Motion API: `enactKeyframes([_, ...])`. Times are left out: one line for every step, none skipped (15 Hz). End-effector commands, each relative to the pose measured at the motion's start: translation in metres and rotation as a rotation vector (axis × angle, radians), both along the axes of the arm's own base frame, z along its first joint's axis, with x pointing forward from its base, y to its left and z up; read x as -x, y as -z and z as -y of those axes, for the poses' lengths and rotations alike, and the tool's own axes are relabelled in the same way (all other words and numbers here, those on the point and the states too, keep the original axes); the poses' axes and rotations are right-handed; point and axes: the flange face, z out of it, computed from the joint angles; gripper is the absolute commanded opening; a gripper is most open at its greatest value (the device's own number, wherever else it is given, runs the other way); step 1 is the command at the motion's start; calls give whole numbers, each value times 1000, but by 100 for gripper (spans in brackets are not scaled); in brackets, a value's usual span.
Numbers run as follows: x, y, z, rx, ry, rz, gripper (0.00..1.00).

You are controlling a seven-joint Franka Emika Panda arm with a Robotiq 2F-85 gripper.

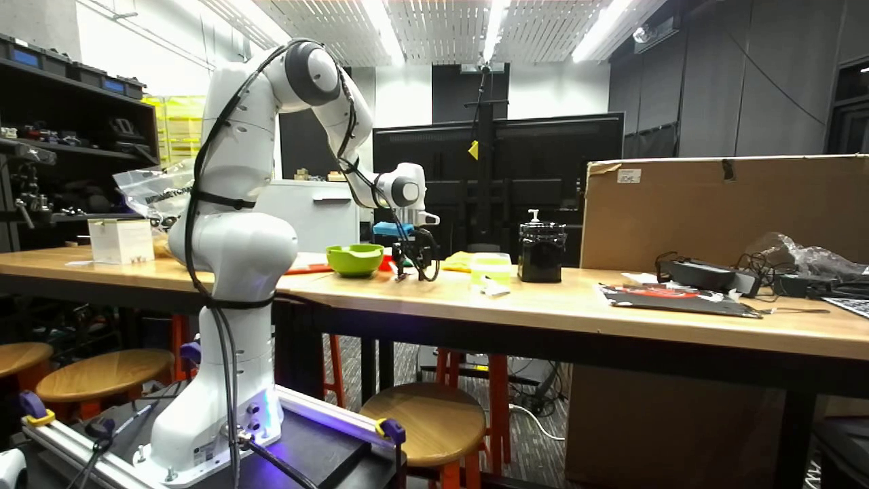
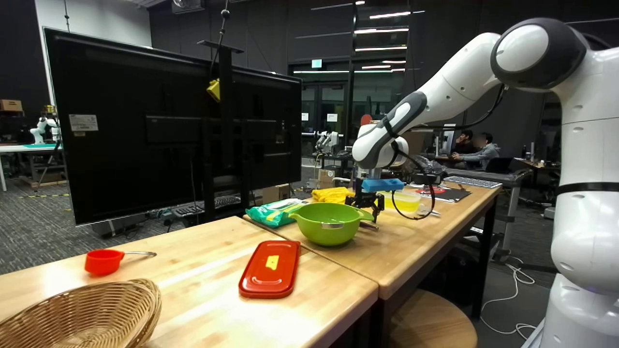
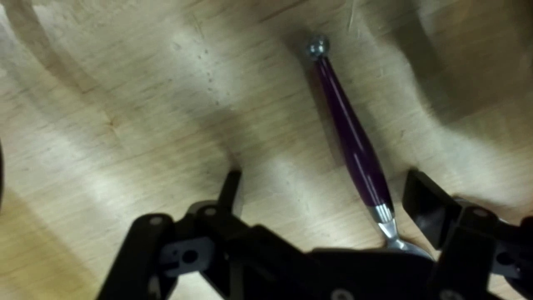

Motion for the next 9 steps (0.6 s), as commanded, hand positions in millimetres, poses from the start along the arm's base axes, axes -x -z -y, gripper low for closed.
enactKeyframes([4,7,-7,34,-8,-52,100])
enactKeyframes([3,6,-9,36,-10,-58,100])
enactKeyframes([2,5,-10,37,-12,-60,100])
enactKeyframes([2,6,-10,37,-13,-62,100])
enactKeyframes([2,5,-11,36,-13,-65,100])
enactKeyframes([2,5,-11,35,-13,-68,100])
enactKeyframes([1,5,-11,34,-14,-69,100])
enactKeyframes([1,4,-11,33,-13,-72,100])
enactKeyframes([0,4,-11,32,-13,-75,100])
